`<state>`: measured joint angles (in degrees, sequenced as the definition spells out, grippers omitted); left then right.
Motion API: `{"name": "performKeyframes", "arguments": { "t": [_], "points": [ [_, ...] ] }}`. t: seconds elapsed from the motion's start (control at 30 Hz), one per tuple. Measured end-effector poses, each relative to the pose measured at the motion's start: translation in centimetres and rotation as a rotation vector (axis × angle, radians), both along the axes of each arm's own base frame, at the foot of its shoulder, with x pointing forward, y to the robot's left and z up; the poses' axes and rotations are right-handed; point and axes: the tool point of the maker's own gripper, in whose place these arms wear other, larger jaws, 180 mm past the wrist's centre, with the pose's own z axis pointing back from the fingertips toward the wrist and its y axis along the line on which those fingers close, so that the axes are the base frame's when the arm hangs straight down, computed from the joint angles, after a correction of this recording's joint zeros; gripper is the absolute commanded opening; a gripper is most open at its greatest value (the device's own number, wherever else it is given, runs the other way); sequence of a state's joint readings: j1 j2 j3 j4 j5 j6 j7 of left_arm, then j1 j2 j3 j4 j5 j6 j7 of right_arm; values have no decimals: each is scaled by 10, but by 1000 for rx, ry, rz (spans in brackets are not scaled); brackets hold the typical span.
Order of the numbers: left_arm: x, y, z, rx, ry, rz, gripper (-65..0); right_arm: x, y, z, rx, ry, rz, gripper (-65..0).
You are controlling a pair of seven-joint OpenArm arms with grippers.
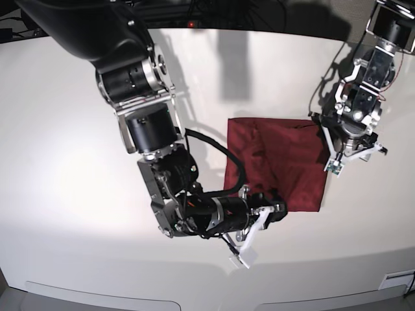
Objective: Fold the T-shirt properly
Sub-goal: 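Lift the held end with the right gripper and fold it over toward the left gripper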
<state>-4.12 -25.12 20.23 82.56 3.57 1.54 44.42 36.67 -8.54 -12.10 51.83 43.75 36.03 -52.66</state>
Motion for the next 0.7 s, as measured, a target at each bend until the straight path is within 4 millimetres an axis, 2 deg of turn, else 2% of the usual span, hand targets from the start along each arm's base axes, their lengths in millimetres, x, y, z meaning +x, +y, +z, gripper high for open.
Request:
{"name": "performKeyframes", "arguments": {
  "t": [0.1, 0.27, 0.3, 0.4, 0.47, 0.7],
  "points": [
    [2, -10, 0, 11, -16, -13, -341, 2, 4, 7, 43, -5, -12, -650],
    [2, -14, -1, 18, -9, -11, -341, 4, 14, 43, 252, -22, -18, -650],
    [1, -14, -1, 19, -7, -10, -341, 4, 15, 47, 274, -16, -18, -603],
    [1, -10, -1, 28, -3, -8, -341, 4, 15, 52, 292, -16, -15, -498],
    [1, -6, 0, 44, -2, -7, -341, 5, 15, 53, 292, -19, -15, -466],
    [0, 0, 1, 63, 2, -4, -341, 5, 15, 53, 291, -20, -15, -458]
  ]
}}
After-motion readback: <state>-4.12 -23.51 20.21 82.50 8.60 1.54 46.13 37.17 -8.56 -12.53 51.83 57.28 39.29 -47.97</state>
